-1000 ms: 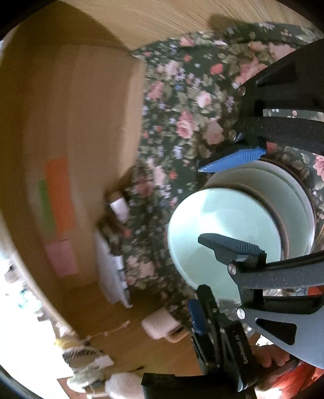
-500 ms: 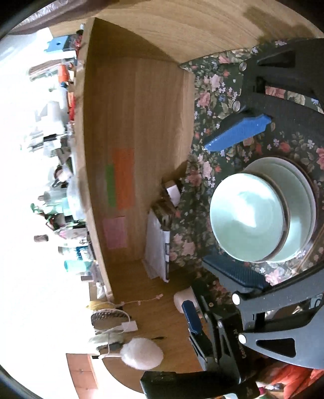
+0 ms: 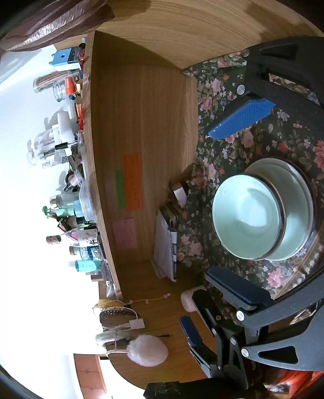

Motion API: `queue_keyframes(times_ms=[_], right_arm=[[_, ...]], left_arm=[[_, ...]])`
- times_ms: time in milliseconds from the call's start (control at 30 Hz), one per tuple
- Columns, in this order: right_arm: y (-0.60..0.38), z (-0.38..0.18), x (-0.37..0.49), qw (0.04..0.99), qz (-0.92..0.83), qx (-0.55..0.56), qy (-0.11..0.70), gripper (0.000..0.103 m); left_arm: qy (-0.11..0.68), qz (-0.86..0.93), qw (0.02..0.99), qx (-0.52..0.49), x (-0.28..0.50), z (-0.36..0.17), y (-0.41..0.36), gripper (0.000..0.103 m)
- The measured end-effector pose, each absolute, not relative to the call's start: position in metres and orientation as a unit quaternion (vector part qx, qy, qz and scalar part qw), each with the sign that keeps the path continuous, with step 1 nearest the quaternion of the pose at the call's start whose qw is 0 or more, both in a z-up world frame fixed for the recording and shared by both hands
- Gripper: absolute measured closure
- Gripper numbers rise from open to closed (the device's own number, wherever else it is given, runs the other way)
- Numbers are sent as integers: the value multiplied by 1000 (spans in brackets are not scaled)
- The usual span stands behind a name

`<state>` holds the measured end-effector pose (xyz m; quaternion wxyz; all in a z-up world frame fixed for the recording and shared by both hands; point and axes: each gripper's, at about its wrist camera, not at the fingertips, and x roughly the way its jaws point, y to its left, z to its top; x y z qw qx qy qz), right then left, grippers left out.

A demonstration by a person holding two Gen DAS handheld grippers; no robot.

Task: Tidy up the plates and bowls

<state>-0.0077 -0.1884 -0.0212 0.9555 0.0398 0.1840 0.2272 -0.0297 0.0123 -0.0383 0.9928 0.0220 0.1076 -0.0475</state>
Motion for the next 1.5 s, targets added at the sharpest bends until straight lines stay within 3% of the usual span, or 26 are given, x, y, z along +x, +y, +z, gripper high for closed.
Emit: queue_keyframes(times_ms=[1500], right_arm=[[-186, -19, -10, 954, 237, 54, 174, 0]], left_arm=[[104, -38, 994, 13, -30, -40, 12, 2]])
